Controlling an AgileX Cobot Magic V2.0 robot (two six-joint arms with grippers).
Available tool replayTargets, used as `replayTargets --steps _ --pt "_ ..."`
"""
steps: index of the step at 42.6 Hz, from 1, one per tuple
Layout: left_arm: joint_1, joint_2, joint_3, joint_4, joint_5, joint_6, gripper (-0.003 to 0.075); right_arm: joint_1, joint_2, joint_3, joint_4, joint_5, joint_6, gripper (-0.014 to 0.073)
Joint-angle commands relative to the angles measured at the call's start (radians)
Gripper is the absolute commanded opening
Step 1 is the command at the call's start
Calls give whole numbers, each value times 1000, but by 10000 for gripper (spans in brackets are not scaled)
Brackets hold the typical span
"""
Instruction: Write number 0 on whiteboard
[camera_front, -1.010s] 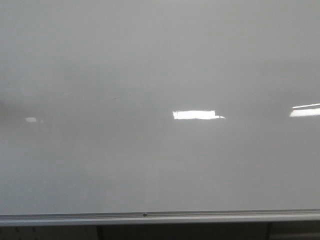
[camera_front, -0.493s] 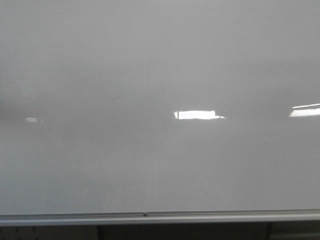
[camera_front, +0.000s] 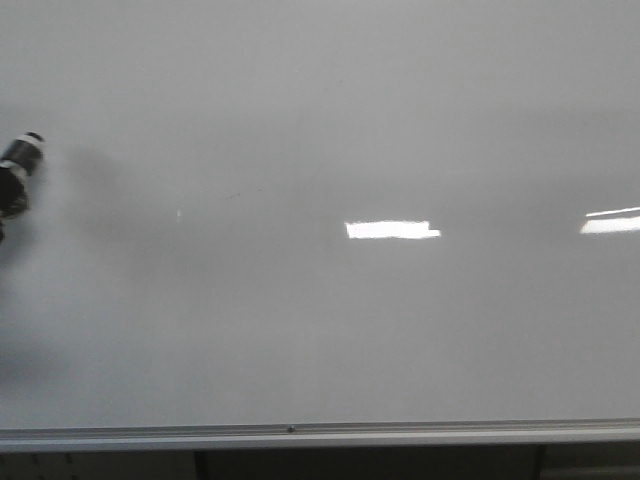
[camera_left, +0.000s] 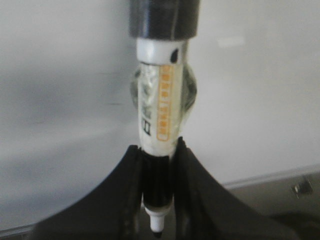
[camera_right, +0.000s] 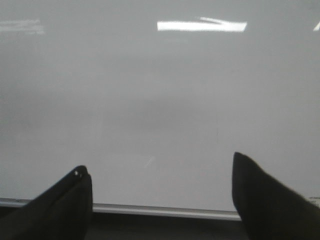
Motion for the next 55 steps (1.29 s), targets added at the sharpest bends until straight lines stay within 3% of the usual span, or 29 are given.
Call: replayTargets --steps 1,6,13,22,32,38,46,55 --pt "-72 -41 -78 -208 127 226 -18 3 90 -72 50 -15 -7 594" --pt "-114 -41 -124 -476 310 486 -18 3 164 -121 111 47 -55 594" --pt "-123 -41 -163 -719 554 735 -19 3 270 -196 269 162 -191 594" --pt "-123 -41 -184 -846 831 906 -19 3 406 -300 540 335 -407 594" --pt "-138 -43 -184 -864 834 911 -19 3 649 -421 934 615 -688 594" --pt "-208 -43 -184 -862 834 911 -19 3 777 -473 1078 724 -772 594" --pt "-324 -43 -184 -863 834 911 -19 48 895 -540 1064 734 -779 593" --pt "-349 -43 -184 -863 834 911 -19 184 955 -557 1000 734 -780 593"
